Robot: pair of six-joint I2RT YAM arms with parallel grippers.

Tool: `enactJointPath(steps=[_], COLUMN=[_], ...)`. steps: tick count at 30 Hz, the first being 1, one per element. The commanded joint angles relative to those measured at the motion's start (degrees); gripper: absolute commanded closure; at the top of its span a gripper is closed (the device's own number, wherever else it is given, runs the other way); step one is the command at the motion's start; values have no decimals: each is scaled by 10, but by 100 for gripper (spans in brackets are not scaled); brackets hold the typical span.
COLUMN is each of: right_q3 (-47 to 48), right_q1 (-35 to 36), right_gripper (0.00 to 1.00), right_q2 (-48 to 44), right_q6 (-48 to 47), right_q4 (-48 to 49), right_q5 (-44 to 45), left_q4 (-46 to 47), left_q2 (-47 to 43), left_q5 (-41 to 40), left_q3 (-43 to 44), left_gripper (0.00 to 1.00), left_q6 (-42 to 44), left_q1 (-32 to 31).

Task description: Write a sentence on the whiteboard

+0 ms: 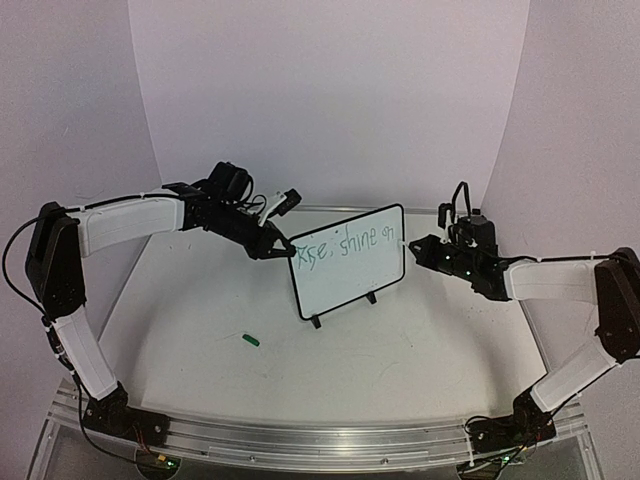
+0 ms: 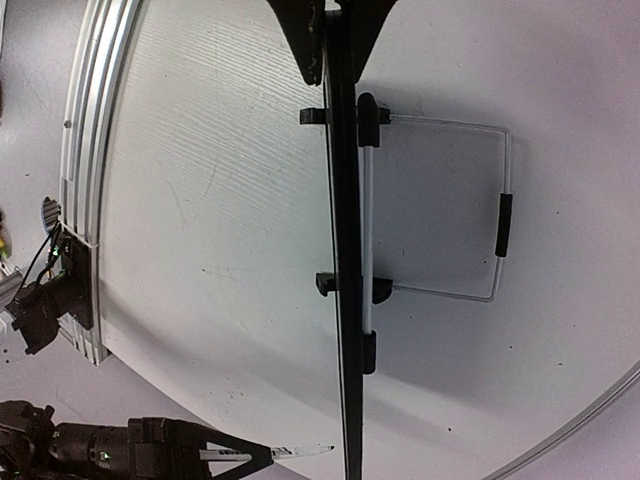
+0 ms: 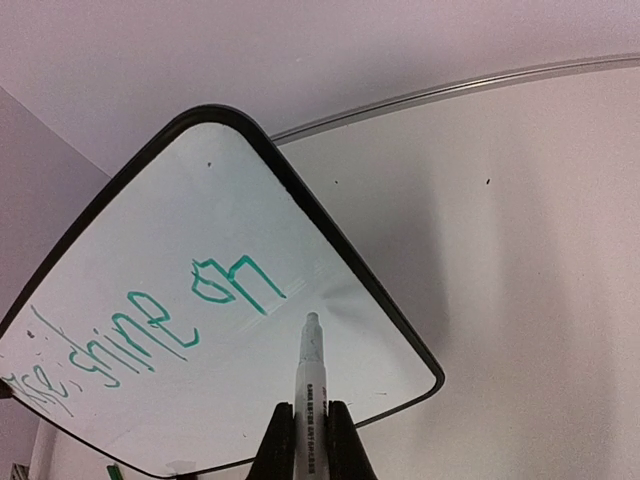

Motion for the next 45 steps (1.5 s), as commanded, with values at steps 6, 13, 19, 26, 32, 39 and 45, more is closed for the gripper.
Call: enactJointPath(steps=[6,13,19,26,32,39,45], right_q3=[14,34,52,59,47,4,-23], right_q1=[-2,-2,-2,-3,-3,-3,-3], right_gripper=[100,100,100,100,100,100,100], right_q2=[-9,8,32,43,20,-72,-157], right_q6=[-5,-11,-14,-13,-12,-14,-35], right_q4=[7,7,7,14,16,-6,-43], right_q5=[23,20,12,12,18,56,91], left_q4=[-62,-62,-62,-62,-61,-54,-49], left_q2=[22,22,22,24,25,26,28], left_q5=[-35,-33,-32,-32,-34,-31,-14], left_q3=[-3,-3,-3,-3,-2,2,7], left_gripper=[100,100,100,100,100,100,95], left_q6=[27,27,28,28,26,3,-15], left_q1=[-12,-12,-12,-13,-13,-13,-13])
